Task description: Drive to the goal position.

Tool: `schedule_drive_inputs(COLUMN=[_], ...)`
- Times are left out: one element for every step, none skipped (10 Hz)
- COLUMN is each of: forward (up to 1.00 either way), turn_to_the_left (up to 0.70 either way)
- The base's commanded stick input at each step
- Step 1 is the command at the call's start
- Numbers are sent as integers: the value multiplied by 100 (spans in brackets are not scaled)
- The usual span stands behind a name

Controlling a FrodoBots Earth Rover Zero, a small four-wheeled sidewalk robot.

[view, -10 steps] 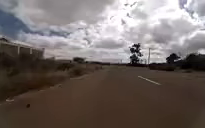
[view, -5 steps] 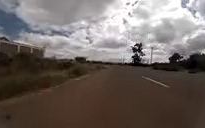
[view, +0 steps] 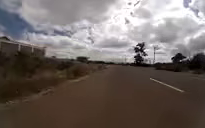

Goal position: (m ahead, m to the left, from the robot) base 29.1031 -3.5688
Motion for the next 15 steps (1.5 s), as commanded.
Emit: schedule_drive_inputs(forward=[85, 85, 85, 85, 85, 85, 85, 85, 85, 85, 85, 85, 85, 85, 85], turn_to_the_left=[-32, -14, 0, 0, 0, 0, 0, 0, -8, -20, -29, -34, -34, -34, -34])
